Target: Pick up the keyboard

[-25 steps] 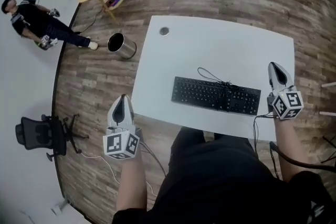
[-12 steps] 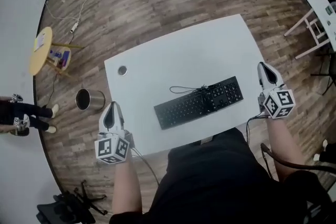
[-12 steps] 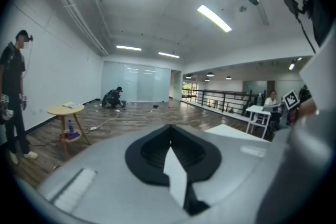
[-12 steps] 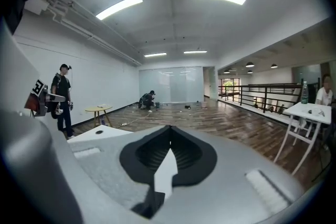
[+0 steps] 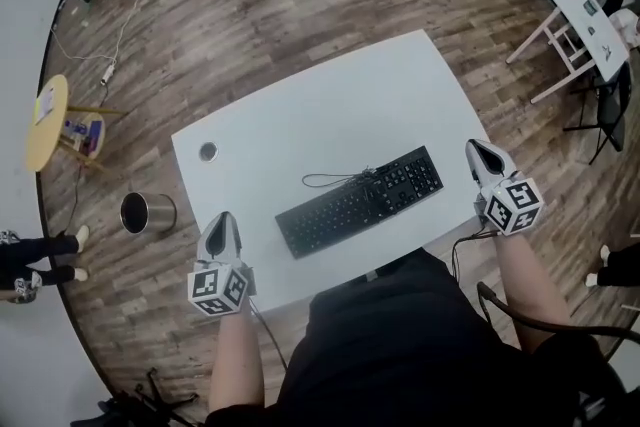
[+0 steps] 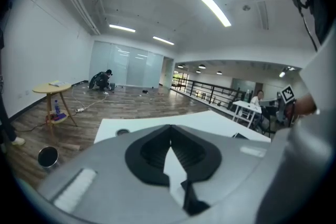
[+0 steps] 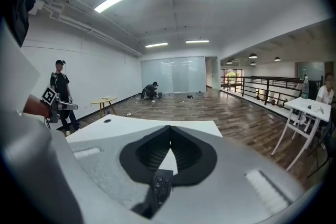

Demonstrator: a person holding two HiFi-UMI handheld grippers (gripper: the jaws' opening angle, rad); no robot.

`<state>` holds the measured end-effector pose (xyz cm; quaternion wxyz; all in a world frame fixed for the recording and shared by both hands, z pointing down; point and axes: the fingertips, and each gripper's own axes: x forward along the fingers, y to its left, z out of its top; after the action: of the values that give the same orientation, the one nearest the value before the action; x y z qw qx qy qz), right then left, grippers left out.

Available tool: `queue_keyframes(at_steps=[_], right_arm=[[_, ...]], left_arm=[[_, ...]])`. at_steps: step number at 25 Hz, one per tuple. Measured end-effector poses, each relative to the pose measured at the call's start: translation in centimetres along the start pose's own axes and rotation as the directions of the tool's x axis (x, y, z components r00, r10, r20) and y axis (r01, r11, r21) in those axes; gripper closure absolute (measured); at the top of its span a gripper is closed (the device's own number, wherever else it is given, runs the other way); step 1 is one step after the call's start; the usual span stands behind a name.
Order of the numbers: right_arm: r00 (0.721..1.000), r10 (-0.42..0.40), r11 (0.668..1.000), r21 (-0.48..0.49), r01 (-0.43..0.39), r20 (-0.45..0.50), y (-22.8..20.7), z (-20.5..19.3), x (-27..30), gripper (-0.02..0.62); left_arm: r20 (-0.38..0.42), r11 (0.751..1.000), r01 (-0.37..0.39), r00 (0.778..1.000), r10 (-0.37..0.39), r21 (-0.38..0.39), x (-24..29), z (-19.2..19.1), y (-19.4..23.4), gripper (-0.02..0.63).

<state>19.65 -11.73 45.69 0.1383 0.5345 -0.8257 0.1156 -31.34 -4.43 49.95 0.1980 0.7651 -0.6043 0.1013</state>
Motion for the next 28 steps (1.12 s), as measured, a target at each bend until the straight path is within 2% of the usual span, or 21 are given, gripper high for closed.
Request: queue_keyframes(at_steps=[5, 11, 14, 17, 19, 25, 28], right_arm=[[1.0, -0.014, 1.0, -0.015, 0.014, -0.01, -1.1, -2.4, 0.4, 0.594], [0.999, 0.042, 0.999, -0.028, -0.042, 0.011, -1.0, -2.5, 1.4, 0.594], [0.997, 0.073, 0.996, -0.047, -0.072, 0.021, -0.6, -2.5, 2.0, 0.594], [0.994, 0.11, 0.993, -0.045, -0.11, -0.009, -0.5, -3.3, 2.4, 0.594], [0.992, 0.128, 0.991, -0.036, -0.128, -0.019, -0.2, -3.8, 2.7, 0.594], [0.983, 0.171, 0.985, -0.018, -0.172, -0.068, 0.5, -5.9, 3.4, 0.594], [0.977, 0.188, 0.982, -0.008, -0.19, -0.099, 0.9, -7.2, 3.7, 0.592]], left_arm=[[0.005, 1.0, -0.026, 1.0, 0.026, -0.011, -0.1, -1.1, -1.6, 0.603], [0.022, 0.999, -0.048, 0.999, 0.047, 0.017, -1.1, 0.1, -2.1, 0.603], [-0.004, 0.998, -0.059, 0.998, 0.059, 0.011, -1.4, -0.9, -2.0, 0.603], [-0.046, 0.999, -0.04, 0.998, 0.039, -0.01, -1.5, -2.5, -2.8, 0.601], [-0.089, 0.999, -0.022, 0.996, 0.019, -0.032, -1.7, -3.9, -3.2, 0.552], [-0.156, 0.995, 0.007, 0.987, -0.023, -0.103, -1.4, -7.2, -4.2, 0.498], [-0.195, 0.993, 0.027, 0.98, -0.048, -0.113, -0.8, -8.5, -4.7, 0.484]])
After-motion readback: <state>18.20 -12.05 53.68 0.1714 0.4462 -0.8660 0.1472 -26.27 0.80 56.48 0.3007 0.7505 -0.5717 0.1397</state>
